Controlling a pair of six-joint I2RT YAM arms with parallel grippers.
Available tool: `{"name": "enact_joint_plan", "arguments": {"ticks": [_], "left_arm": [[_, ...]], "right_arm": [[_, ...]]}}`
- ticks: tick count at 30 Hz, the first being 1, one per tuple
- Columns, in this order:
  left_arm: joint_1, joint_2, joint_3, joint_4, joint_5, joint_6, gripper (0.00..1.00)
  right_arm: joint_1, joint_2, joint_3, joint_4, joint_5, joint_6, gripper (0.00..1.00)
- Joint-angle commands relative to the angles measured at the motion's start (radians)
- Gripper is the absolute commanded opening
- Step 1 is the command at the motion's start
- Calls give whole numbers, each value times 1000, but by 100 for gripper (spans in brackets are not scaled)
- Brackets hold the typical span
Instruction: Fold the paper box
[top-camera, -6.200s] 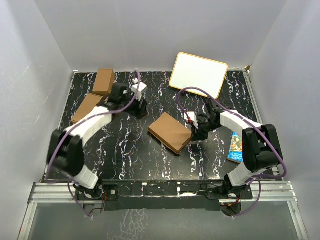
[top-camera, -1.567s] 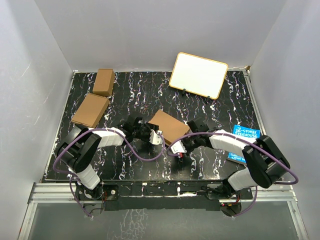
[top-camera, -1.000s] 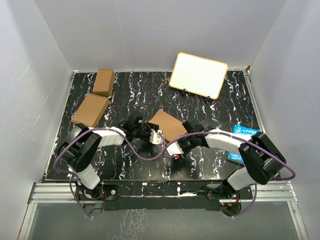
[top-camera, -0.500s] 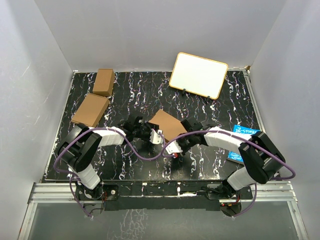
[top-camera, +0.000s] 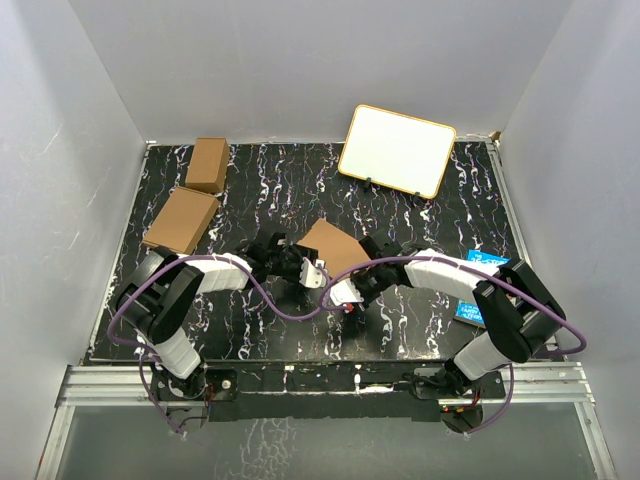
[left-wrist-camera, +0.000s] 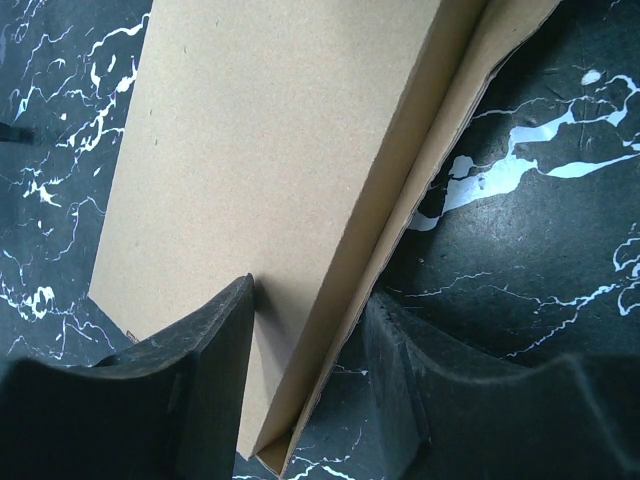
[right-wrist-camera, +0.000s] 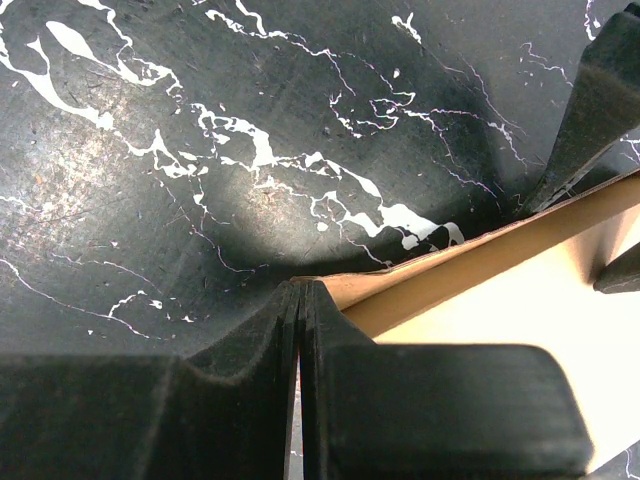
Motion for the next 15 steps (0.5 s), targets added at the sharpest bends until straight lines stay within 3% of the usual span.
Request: {"name": "enact_joint_plan", "arguments": {"ticks": [1, 15], "left_arm": [[-8, 34, -1, -105, 46, -16, 43], [-8, 38, 1, -111, 49, -13, 42]], "right_arm": [[0, 5, 53, 70, -16, -41, 8], [0, 39, 94, 25, -39, -62, 8]]}}
